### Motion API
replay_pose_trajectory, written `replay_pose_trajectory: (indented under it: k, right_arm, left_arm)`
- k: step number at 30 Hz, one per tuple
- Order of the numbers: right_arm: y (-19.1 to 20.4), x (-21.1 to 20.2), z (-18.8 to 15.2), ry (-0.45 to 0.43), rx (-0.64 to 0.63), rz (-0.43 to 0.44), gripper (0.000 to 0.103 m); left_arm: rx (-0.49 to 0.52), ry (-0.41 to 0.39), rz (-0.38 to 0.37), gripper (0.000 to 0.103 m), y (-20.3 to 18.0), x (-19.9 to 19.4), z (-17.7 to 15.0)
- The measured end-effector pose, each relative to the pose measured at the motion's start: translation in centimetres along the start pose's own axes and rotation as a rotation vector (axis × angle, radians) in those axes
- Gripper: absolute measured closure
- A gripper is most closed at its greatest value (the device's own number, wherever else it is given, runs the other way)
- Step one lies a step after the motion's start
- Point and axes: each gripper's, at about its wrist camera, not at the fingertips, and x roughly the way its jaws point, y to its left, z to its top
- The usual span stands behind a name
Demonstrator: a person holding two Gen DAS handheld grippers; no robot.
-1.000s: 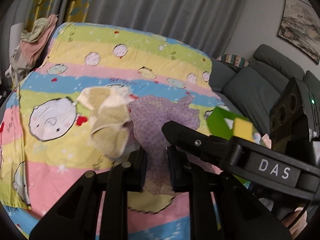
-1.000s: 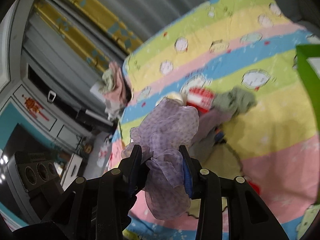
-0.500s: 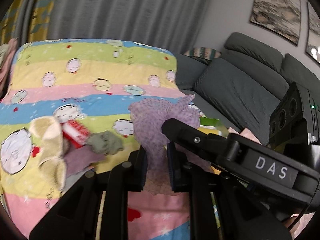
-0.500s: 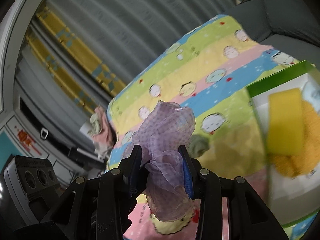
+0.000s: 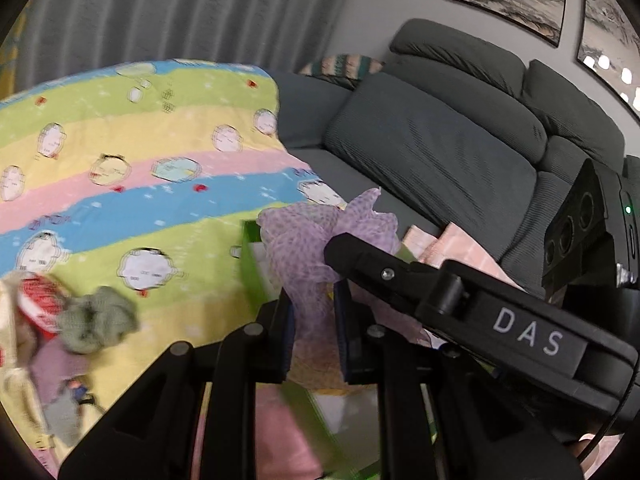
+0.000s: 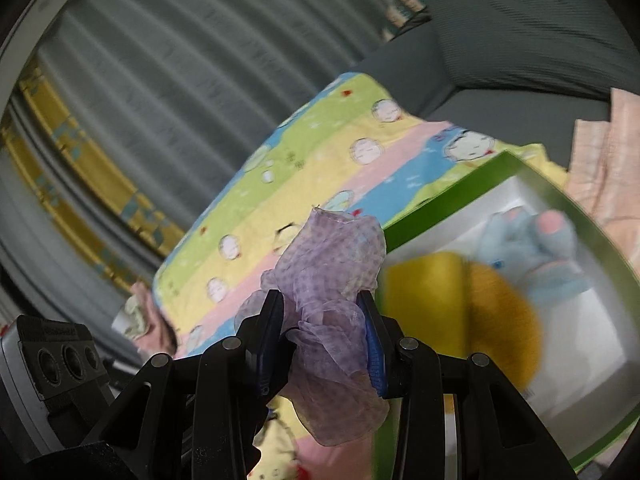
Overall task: Organize soft objects
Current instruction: 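Carry the puff over the box and release it with the right gripper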
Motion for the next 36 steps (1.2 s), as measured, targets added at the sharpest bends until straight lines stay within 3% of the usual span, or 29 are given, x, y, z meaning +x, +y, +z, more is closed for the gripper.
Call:
replay_pose_trajectory:
  k: [4,9,21,32,36]
  right_arm:
    - [-2.2,-0.7,0.9,-0.035,0.042,-0.072,0.062]
    - [-5.3,-0.7,1.9,-0.029,0.103,-0.125,0.062]
    - [-8.9,0.3,2.6,-0.017,0.175,-0.230,0.062]
    - [-10.4,0.8,2.7,0.006,0.229,-0.230,0.063]
    - [-11.2,0.5,2.6,0.000,0.262,-0.245,0.063]
  left_arm:
    - [0.002,0.048,-0.073,0.090,-1.3,2.8,0.3]
    - [0.032,0.107,-0.104,0.089,-3.2,5.6,0.4]
    - [0.059,0.185,-0.110,0.089,-4.8,9.3,0.4]
    - [0.072,0.187,-0.085,0.088,-4.8,10.3,0.6]
    - [0.039,0.195,-0.097,0.083,-4.5,10.5,0.7]
